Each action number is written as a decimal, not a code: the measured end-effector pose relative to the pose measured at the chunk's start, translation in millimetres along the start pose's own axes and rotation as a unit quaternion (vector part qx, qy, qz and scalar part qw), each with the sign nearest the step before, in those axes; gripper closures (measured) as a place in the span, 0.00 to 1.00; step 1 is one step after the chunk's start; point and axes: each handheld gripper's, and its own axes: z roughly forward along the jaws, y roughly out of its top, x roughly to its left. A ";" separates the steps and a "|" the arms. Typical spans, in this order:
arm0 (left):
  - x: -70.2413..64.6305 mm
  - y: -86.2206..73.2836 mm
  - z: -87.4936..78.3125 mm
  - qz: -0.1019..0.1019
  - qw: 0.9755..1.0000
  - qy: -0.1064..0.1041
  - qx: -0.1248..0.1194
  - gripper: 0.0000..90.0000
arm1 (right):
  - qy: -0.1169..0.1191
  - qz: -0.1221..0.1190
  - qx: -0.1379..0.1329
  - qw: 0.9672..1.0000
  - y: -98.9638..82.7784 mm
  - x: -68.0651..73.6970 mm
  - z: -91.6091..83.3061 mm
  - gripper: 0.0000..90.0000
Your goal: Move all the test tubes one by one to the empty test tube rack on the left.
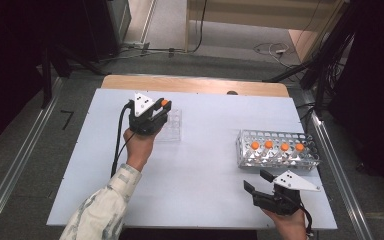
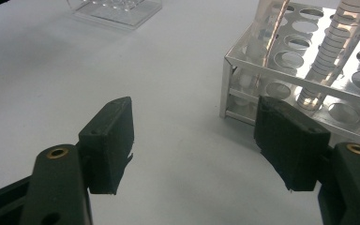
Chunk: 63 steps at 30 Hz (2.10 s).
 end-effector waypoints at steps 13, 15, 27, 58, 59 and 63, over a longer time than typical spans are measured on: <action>-4.3 -13.1 14.5 0.014 1.000 0.006 0.027 0.77 | 0.000 0.002 0.000 1.000 -0.5 0.0 -0.4 0.30; -5.2 -18.0 16.8 0.017 0.999 0.008 0.031 0.77 | 0.000 0.001 0.000 1.000 -0.6 -0.1 -0.6 0.30; -4.3 -31.4 23.3 0.013 0.999 0.008 0.050 0.69 | -0.001 0.002 0.004 1.000 -1.6 -0.4 1.0 0.31; 0.0 -49.0 -41.9 -0.029 0.999 -0.001 0.023 0.21 | -0.047 0.023 -0.004 0.999 -4.9 -19.4 -2.1 0.31; -0.5 -52.5 -44.4 -0.027 0.999 -0.002 0.026 0.20 | -0.050 0.023 -0.004 0.998 -5.0 -20.5 -2.7 0.31; -0.1 -65.1 -54.5 -0.024 0.999 -0.006 0.035 0.18 | -0.066 0.027 -0.009 0.997 -5.3 -25.8 -6.0 0.31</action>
